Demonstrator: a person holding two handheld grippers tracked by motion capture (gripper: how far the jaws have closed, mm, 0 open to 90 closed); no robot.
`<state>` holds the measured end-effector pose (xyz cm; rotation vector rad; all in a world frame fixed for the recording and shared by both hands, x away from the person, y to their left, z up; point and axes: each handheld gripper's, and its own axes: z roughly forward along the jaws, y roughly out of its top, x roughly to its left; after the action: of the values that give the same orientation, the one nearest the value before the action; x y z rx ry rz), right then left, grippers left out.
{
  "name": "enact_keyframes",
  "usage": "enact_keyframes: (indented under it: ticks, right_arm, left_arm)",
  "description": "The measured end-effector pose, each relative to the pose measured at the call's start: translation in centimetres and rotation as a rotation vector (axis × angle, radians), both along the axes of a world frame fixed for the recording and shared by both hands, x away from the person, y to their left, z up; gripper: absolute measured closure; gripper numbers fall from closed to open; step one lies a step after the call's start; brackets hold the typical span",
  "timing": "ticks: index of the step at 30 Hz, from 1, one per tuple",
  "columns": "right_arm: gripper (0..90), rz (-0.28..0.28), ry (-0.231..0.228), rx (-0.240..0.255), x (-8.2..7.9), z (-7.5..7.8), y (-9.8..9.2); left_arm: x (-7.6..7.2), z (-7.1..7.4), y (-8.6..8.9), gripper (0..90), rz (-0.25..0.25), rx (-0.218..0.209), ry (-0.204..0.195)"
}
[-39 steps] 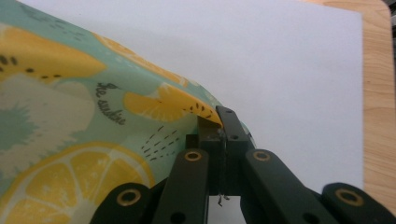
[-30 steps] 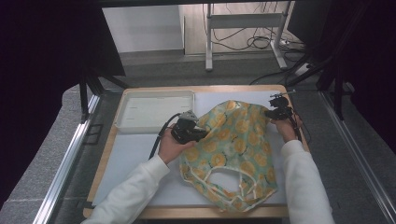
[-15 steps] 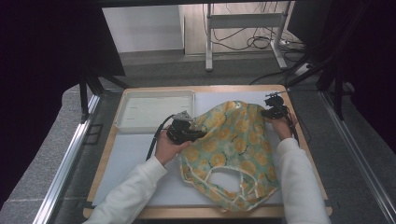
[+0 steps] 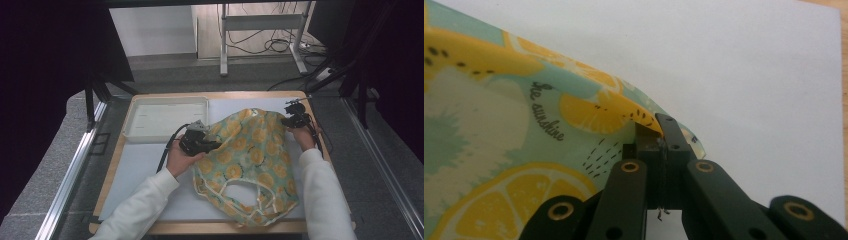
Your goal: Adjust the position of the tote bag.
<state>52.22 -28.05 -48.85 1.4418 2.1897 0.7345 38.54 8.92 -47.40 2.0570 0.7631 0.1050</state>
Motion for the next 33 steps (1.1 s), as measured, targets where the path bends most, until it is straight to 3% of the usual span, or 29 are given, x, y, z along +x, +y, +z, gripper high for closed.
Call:
enact_keyframes:
  ticks: [3, 5, 7, 14, 18, 21, 25, 33]
  right_arm:
    - [89.1, 0.001, -0.007, -0.001, 0.2, 0.2, 0.0]
    - [89.1, 0.005, -0.009, -0.005, 0.4, 0.2, 0.2]
    - [89.2, 0.007, -0.007, -0.003, 0.6, 0.1, 0.4]
    - [89.1, 0.026, -0.008, -0.007, 1.3, -0.1, 1.6]
    - [87.9, 0.018, -0.006, 0.000, 1.1, -0.3, 1.3]
    - [76.0, 0.003, -0.003, -0.005, 0.7, -0.4, 0.8]
    - [53.9, -0.019, -0.011, -0.022, -0.3, 0.1, 0.0]
    - [49.6, -0.010, -0.089, 0.050, -4.1, 2.5, -1.6]
  left_arm:
    - [-0.3, 0.2, 0.1, 89.8, -0.006, 0.018, -0.018]
    - [-0.6, 0.3, -0.1, 90.0, -0.015, 0.028, 0.006]
    - [-1.0, 0.4, -0.3, 90.0, -0.023, 0.036, 0.001]
    - [-1.3, 0.3, -0.3, 90.0, -0.030, 0.038, -0.004]
    - [-1.0, 0.0, 0.1, 87.5, -0.005, 0.031, -0.010]
    - [-0.8, -0.1, 0.5, 83.4, 0.013, 0.029, 0.000]
    - [-1.2, 0.1, 0.9, 69.5, 0.021, 0.032, -0.018]
    - [-2.6, 1.1, 2.0, 58.1, 0.030, 0.006, -0.067]
